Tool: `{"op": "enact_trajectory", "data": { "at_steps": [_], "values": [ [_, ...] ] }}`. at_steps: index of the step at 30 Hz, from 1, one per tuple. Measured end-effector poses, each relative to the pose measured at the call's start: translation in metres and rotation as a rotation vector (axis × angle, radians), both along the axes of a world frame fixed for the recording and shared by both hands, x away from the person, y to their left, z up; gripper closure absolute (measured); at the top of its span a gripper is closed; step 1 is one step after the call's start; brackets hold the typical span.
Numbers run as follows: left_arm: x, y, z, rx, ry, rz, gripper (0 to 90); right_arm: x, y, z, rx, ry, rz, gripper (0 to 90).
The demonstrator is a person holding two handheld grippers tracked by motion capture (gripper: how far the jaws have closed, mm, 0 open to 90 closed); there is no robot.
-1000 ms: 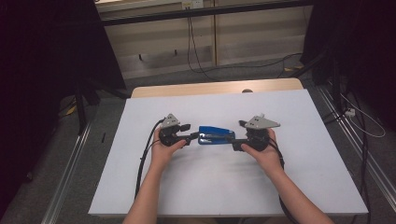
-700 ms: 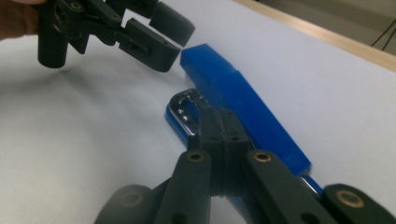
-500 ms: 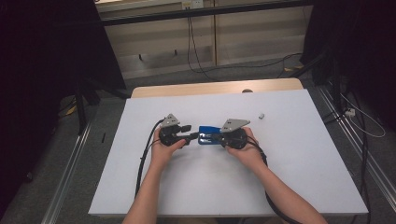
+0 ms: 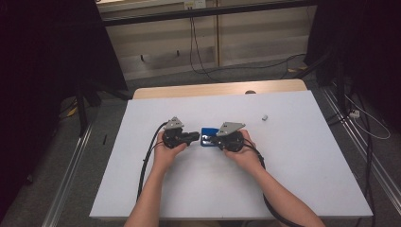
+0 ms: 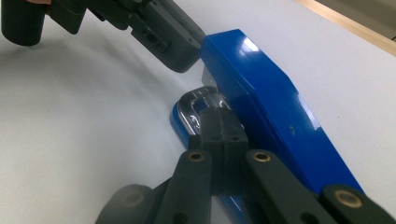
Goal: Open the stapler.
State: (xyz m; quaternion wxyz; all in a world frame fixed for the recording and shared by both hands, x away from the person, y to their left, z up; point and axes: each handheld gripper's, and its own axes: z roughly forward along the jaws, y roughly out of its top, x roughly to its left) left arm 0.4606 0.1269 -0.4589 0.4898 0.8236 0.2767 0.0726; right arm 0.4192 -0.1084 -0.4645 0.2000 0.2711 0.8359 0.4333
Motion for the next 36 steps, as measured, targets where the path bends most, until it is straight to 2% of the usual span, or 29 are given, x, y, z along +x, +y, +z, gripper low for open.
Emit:
{"op": "enact_trajectory", "data": {
  "at_steps": [3,6,8,9,11,16,20,24,28,34,36],
  "values": [
    [-0.0002,-0.0004,0.0003,-0.002,0.004,0.003,85.1,0.0005,-0.0017,-0.0012,0.018,0.008,0.001,90.0],
    [0.0003,0.0003,0.0002,-0.006,0.001,0.006,85.1,0.0009,-0.0007,-0.0009,0.009,0.002,0.009,90.0],
    [0.0007,0.0005,0.0006,-0.007,-0.002,0.004,85.1,0.0006,0.0014,-0.0009,-0.005,-0.016,0.017,90.0],
    [0.0006,0.0005,0.0007,-0.009,-0.002,0.004,85.6,0.0001,0.0043,-0.0011,-0.027,-0.040,0.026,90.0],
    [0.0006,0.0001,0.0006,-0.017,0.005,0.001,86.1,0.0009,0.0060,-0.0008,-0.036,-0.045,0.031,90.0],
    [0.0008,-0.0012,0.0004,-0.021,0.012,-0.010,88.7,0.0012,0.0051,-0.0020,-0.020,-0.042,0.032,90.0],
    [0.0035,-0.0036,-0.0004,-0.008,0.006,-0.008,90.0,0.0010,0.0053,-0.0019,-0.021,-0.041,0.030,90.0],
    [0.0034,-0.0059,-0.0023,0.000,0.025,-0.011,90.0,0.0016,0.0046,-0.0017,-0.008,-0.026,0.027,90.0],
    [0.0042,-0.0054,-0.0027,-0.016,0.027,-0.016,90.0,0.0016,0.0045,-0.0018,-0.007,-0.026,0.027,90.0],
    [0.0056,-0.0067,-0.0022,-0.021,0.027,-0.005,90.0,0.0016,0.0044,-0.0019,-0.004,-0.023,0.023,90.0],
    [0.0057,-0.0066,-0.0010,-0.011,0.022,-0.007,90.0,0.0017,0.0043,-0.0019,-0.002,-0.021,0.023,90.0]
  ]
}}
